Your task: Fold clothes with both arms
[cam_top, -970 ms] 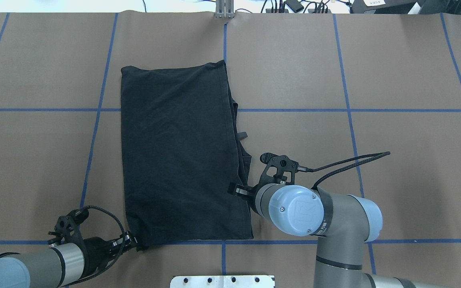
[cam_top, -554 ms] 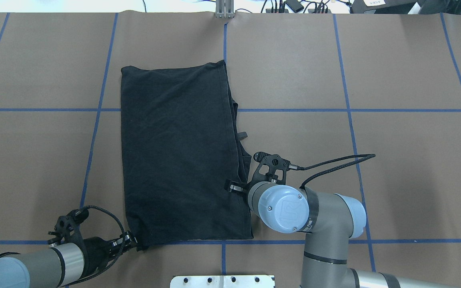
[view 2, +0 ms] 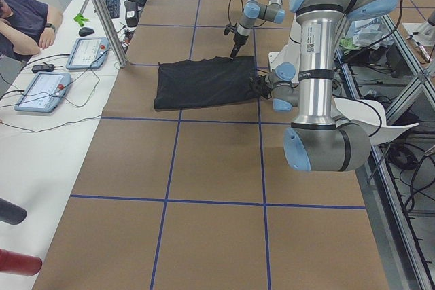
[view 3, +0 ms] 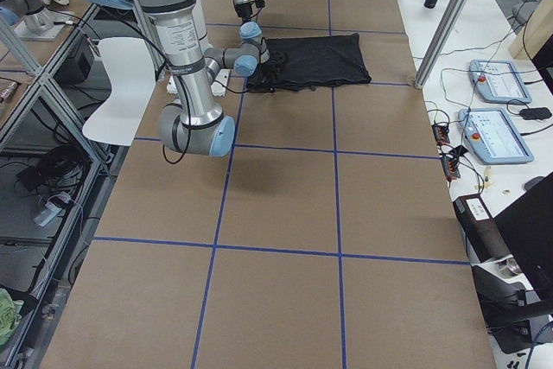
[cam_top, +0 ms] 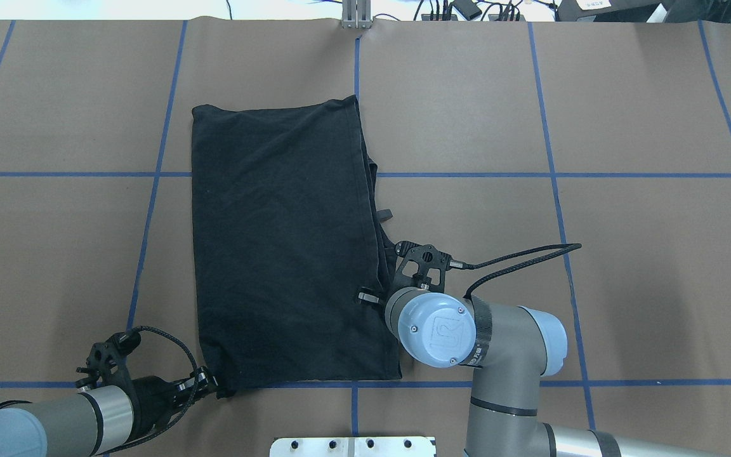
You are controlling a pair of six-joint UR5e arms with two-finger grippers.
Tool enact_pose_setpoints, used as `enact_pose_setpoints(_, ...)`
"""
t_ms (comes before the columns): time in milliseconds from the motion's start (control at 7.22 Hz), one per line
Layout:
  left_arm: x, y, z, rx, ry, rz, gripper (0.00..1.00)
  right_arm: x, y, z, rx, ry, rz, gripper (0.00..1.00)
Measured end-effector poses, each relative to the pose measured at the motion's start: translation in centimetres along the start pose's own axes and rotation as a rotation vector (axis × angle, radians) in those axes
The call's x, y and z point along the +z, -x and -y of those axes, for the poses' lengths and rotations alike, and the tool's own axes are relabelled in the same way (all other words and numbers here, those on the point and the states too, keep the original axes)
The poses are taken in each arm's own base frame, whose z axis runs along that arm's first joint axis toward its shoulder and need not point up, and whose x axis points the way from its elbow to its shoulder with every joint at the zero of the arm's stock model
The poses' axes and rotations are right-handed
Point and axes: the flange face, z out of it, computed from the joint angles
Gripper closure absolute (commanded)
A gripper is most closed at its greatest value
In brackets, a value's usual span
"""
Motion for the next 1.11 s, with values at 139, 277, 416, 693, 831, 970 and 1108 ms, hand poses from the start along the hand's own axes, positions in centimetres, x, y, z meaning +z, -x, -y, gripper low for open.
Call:
enact_pose_setpoints(139, 0.0, 0.0, 0.0, 0.0, 0.0, 0.0, 1.0, 0.0, 0.5, -0.1, 0.0, 0.001, 0.003, 0.38)
enact_pose_setpoints(277, 0.0, 0.0, 0.0, 0.0, 0.0, 0.001, 1.0, 0.0, 1.2, -0.4, 0.0, 0.003, 0.007, 0.39)
enact_pose_setpoints(416, 0.0, 0.0, 0.0, 0.0, 0.0, 0.001, 1.0, 0.2, 1.7, -0.6, -0.002, 0.004, 0.007, 0.39)
enact_pose_setpoints(693, 0.0, 0.0, 0.0, 0.0, 0.0, 0.0, 1.0, 0.3, 2.0, -0.9, -0.004, 0.006, 0.007, 0.54)
enact_pose_setpoints(831, 0.0, 0.0, 0.0, 0.0, 0.0, 0.0, 1.0, 0.3, 2.1, -1.0, -0.004, 0.006, 0.008, 0.71)
enact_pose_setpoints(970, 0.0, 0.0, 0.0, 0.0, 0.0, 0.0, 1.0, 0.2, 2.1, -1.0, -0.004, 0.007, 0.009, 0.84)
enact_pose_setpoints(1108, 0.0, 0.0, 0.0, 0.001, 0.0, 0.0, 1.0, 0.1, 2.2, -1.2, -0.006, 0.012, 0.013, 0.97)
